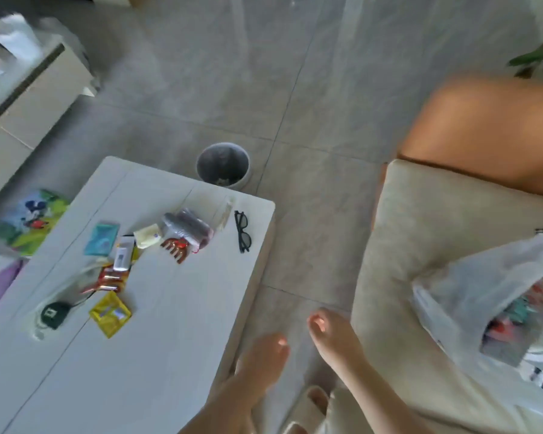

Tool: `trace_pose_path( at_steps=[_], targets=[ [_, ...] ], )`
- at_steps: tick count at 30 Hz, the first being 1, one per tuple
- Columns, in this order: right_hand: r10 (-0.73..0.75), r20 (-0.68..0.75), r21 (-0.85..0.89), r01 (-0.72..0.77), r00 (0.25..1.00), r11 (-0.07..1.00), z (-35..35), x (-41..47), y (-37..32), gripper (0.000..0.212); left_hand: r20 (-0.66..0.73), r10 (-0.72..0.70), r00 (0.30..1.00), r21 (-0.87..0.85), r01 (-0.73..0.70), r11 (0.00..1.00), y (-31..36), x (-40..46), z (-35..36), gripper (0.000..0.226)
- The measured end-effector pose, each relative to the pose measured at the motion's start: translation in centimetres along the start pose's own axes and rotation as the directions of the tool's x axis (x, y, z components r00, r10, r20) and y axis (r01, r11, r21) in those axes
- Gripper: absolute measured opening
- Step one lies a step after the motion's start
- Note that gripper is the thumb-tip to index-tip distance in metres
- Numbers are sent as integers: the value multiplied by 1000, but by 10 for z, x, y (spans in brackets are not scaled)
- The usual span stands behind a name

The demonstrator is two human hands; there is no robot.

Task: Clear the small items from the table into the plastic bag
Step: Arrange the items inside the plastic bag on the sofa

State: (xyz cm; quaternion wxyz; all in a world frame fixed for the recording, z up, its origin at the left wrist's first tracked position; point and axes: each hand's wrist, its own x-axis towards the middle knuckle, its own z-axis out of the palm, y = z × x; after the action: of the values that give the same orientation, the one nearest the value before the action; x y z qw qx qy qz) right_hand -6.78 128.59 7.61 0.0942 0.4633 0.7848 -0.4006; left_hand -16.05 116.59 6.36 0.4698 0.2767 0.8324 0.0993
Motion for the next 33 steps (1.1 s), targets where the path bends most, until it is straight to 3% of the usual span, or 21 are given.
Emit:
trace_pose_path(
  at_steps=[6,18,26,33],
  targets=[
    [-96,144,-179,121,985,976,74,17,-73,23,-55,-185,981,-76,181,981,-101,-10,-39,30],
    [-209,402,-336,356,891,872,217,39,-207,21,-106,-337,935,-240,305,921,-258,-5,-97,37],
    [-266,504,-334,470,821,817,291,61,-252,23,-109,-526,844,-423,439,793,-333,14,-117,33],
    [-297,554,-317,527,778,788,354,113,-277,32,-214,-659,721,-641,406,652,-386,66,-137,39]
  ],
)
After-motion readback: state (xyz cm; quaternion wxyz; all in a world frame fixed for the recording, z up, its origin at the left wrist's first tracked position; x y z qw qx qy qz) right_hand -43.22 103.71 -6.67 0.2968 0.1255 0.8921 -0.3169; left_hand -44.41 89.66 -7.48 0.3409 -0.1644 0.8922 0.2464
